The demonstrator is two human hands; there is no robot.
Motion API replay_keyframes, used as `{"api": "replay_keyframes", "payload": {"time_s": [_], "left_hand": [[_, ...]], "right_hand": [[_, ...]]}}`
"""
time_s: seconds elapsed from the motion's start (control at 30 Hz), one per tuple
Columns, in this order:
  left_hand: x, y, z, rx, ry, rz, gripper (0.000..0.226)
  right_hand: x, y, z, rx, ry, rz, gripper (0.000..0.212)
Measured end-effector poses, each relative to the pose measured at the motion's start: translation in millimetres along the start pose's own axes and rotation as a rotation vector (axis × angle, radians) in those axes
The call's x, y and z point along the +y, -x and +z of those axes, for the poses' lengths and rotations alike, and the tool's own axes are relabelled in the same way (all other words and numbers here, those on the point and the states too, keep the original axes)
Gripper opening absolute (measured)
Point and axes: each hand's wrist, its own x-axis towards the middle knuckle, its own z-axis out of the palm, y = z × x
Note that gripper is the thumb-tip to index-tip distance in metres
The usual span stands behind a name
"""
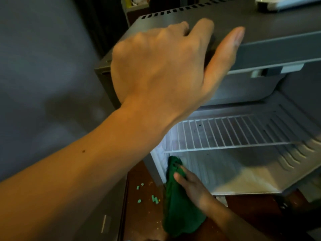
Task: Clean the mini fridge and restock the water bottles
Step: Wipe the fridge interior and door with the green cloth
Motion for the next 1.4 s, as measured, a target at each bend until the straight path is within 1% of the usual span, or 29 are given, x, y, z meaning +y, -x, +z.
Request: {"api": "replay_keyframes", "payload": {"time_s": [0.03, 0.07, 0.1, 0.17, 0.27, 0.3, 0.33, 0.4, 0.5, 0.53, 0.6, 0.63, 0.67, 0.7, 0.73, 0.77, 0.8, 0.83, 0.9, 0.93, 0.97, 1.03, 1.13, 1.27, 1.33, 1.4], "left_hand": [[0, 2, 1, -0.025, -0.028, 0.024, 0.048], [0, 2, 2, -0.016, -0.036, 0.054, 0.050], [1, 2, -3, -0.059, -0.019, 0.065, 0.048], [-3, -1, -7, -0.064, -0.017, 0.059, 0.044], [-7, -1, -8, -0.038, -0.045, 0.069, 0.055], [-8, -1, -7, -0.029, -0.042, 0.069, 0.056], [-7, 0, -8, -0.019, -0.035, 0.070, 0.057], [-7, 3, -10, 0.001, -0.016, 0.074, 0.057], [-8, 0, -12, 0.029, -0.055, 0.099, 0.062], [-7, -1, -16, 0.011, -0.050, 0.097, 0.062], [-6, 0, -20, -0.007, -0.025, 0.113, 0.060], [-7, -2, -22, -0.022, -0.006, 0.128, 0.056], [-9, -4, -26, -0.047, 0.008, 0.140, 0.053], [-12, -7, -29, -0.067, 0.011, 0.152, 0.049], [-16, -12, -33, -0.100, -0.006, 0.162, 0.047], [-21, -17, -35, -0.149, -0.038, 0.164, 0.047], [-28, -24, -36, -0.227, -0.052, 0.154, 0.047], [-34, -30, -34, -0.293, -0.013, 0.145, 0.045], [-42, -38, -29, -0.396, 0.165, 0.147, 0.038], [-43, -39, -27, -0.428, 0.232, 0.166, 0.035], [-44, -40, -24, -0.445, 0.275, 0.184, 0.033], [-44, -42, -20, -0.462, 0.322, 0.201, 0.031], [-42, -42, -18, -0.449, 0.307, 0.252, 0.026], [-42, -42, -20, -0.451, 0.322, 0.243, 0.022], [-42, -42, -20, -0.452, 0.318, 0.249, 0.022], [-40, -42, -19, -0.467, 0.326, 0.247, 0.021]], "right_hand": [[-5, -16, 3, 0.015, 0.037, -0.015, 0.040], [-5, -27, 5, 0.010, 0.040, -0.039, 0.044], [-2, -35, 6, 0.007, 0.021, -0.061, 0.043], [-12, -51, 8, 0.054, -0.046, -0.022, 0.037], [-22, -26, 15, 0.148, -0.177, 0.026, 0.029], [-20, -12, 17, 0.142, -0.193, 0.014, 0.025], [-19, 4, 18, 0.139, -0.191, -0.018, 0.021], [-23, 19, 24, 0.141, -0.087, -0.119, 0.018], [-38, 22, 32, 0.073, -0.043, -0.203, 0.017], [-43, 29, 32, 0.062, -0.055, -0.204, 0.018], [-51, 48, 30, 0.069, -0.153, -0.184, 0.025], [-49, 61, 30, 0.122, -0.155, -0.198, 0.028], [-49, 77, 33, 0.229, -0.121, -0.229, 0.031], [-49, 91, 36, 0.367, -0.082, -0.272, 0.034], [-53, 103, 40, 0.499, -0.093, -0.329, 0.035], [-60, 108, 43, 0.609, -0.132, -0.379, 0.031], [-74, 107, 45, 0.658, -0.174, -0.432, 0.026], [-96, 104, 46, 0.636, -0.222, -0.485, 0.022], [-136, 84, 52, 0.465, -0.341, -0.522, 0.021], [-153, 70, 57, 0.398, -0.300, -0.525, 0.023], [-166, 56, 61, 0.375, -0.174, -0.540, 0.026], [-179, 23, 58, 0.375, 0.065, -0.534, 0.026], [-182, -14, 36, 0.399, 0.237, -0.396, 0.028], [-168, -6, 32, 0.373, 0.471, -0.412, 0.036], [-156, 11, 31, 0.357, 0.608, -0.432, 0.036], [-150, 22, 26, 0.307, 0.683, -0.427, 0.035]]}}
